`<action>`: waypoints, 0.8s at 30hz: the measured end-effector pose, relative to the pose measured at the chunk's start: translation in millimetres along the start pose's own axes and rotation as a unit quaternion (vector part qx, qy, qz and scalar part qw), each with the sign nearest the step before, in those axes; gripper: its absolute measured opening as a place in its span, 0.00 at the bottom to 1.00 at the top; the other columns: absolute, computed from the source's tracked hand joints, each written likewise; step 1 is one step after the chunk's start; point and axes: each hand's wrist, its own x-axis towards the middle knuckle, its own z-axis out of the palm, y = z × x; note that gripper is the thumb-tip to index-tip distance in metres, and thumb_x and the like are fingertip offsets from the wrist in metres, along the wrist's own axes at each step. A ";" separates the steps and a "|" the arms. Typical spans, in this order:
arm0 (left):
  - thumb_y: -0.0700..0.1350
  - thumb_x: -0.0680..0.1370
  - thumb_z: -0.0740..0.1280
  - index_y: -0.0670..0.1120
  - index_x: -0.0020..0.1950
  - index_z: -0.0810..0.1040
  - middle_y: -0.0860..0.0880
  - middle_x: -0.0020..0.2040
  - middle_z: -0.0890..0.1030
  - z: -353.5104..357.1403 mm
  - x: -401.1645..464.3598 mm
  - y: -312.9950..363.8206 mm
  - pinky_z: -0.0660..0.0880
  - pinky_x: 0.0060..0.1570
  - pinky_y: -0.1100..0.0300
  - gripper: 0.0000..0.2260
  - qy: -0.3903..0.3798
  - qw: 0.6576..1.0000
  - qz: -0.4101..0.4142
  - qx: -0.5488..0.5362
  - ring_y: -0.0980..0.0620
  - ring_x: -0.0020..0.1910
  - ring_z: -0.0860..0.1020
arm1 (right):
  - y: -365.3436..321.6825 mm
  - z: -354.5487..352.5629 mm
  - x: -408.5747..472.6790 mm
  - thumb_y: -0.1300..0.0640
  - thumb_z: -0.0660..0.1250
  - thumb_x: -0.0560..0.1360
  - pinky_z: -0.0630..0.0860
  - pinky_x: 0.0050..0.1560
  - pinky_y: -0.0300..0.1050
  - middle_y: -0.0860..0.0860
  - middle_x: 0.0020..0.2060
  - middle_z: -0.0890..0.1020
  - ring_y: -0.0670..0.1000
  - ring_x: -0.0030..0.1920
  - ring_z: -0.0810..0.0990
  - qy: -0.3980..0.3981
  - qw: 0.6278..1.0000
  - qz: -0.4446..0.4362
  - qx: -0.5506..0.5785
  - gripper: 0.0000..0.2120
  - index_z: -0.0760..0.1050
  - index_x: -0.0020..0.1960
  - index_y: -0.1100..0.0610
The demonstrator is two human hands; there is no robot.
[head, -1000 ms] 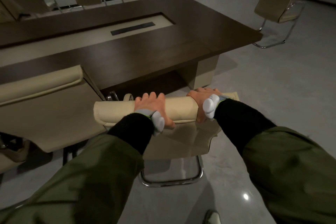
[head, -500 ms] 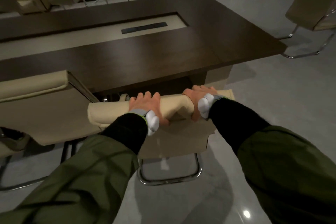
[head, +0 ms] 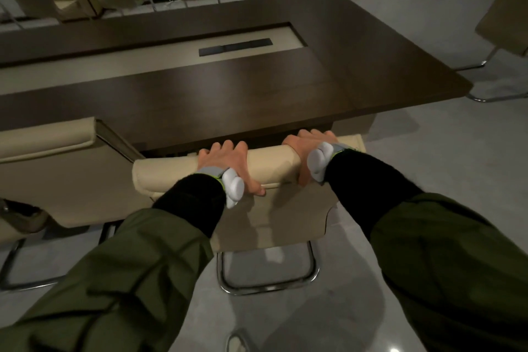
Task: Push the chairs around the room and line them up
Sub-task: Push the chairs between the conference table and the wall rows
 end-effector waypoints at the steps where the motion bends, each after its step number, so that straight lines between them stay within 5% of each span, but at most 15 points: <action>1: 0.75 0.54 0.72 0.57 0.61 0.67 0.52 0.53 0.69 -0.6 4.1 1.8 0.67 0.59 0.44 0.42 0.001 1.000 -0.002 0.000 0.46 0.56 0.70 | 4.0 -1.4 3.6 0.50 0.80 0.61 0.64 0.61 0.58 0.51 0.56 0.70 0.58 0.59 0.70 -0.001 1.000 -0.001 0.000 0.40 0.65 0.68 0.43; 14: 0.75 0.55 0.71 0.55 0.59 0.67 0.51 0.55 0.70 -17.7 75.5 13.3 0.65 0.59 0.44 0.41 0.011 1.000 -0.021 -0.010 0.44 0.58 0.70 | 53.4 -13.1 73.5 0.44 0.79 0.57 0.61 0.50 0.51 0.50 0.55 0.72 0.57 0.56 0.72 0.050 0.998 -0.002 -0.026 0.38 0.66 0.63 0.39; 24: 0.75 0.57 0.71 0.53 0.60 0.67 0.48 0.59 0.71 -32.1 149.3 7.0 0.64 0.60 0.42 0.40 0.018 1.000 -0.012 -0.011 0.42 0.62 0.69 | 87.6 -26.4 148.4 0.48 0.74 0.62 0.64 0.60 0.56 0.51 0.60 0.70 0.60 0.63 0.70 0.042 0.999 0.008 -0.020 0.36 0.63 0.66 0.38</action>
